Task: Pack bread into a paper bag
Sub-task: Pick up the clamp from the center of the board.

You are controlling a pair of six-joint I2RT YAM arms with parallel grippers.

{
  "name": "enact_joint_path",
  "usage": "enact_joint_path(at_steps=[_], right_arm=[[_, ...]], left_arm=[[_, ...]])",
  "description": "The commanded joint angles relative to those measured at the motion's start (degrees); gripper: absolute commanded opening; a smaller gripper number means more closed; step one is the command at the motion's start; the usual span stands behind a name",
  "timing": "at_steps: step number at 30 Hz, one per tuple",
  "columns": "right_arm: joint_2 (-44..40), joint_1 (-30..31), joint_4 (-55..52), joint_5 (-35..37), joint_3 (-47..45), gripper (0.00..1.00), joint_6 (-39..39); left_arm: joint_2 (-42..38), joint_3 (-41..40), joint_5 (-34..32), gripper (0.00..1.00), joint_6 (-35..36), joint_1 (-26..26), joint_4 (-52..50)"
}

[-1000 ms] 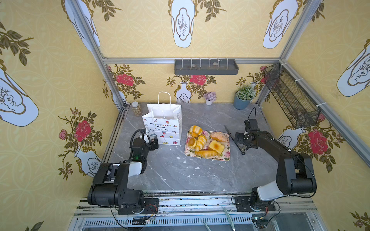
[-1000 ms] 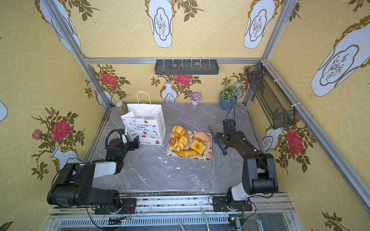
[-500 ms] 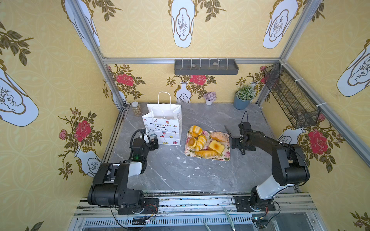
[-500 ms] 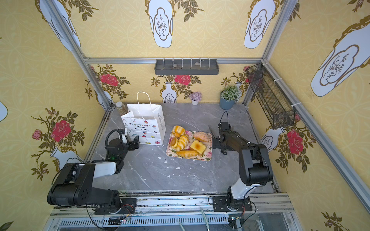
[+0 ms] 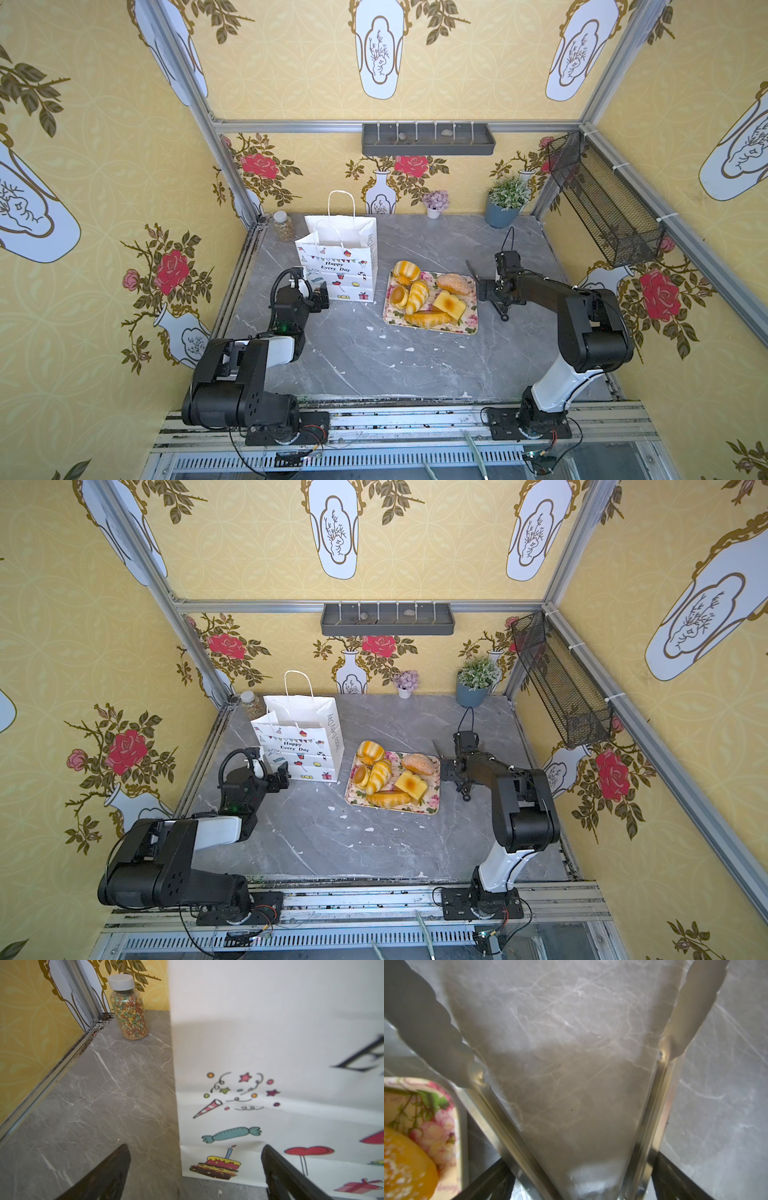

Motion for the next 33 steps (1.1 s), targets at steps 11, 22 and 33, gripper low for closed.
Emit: enact_joint_path(at_steps=[11, 22, 33], right_arm=[[2.9, -1.2, -4.2, 0.2, 0.4, 0.79, -0.2], [-0.1, -1.2, -6.0, 0.3, -0.4, 0.17, 1.0], [-11.6, 0.1, -18.2, -5.7, 4.6, 0.0, 6.8]], left_arm=[[-0.1, -0.2, -0.2, 0.99, -0.1, 0.1, 1.3], [-0.1, -0.3, -0.2, 0.99, -0.1, 0.1, 1.3], [-0.1, -0.2, -0.3, 0.99, -0.1, 0.1, 1.3]])
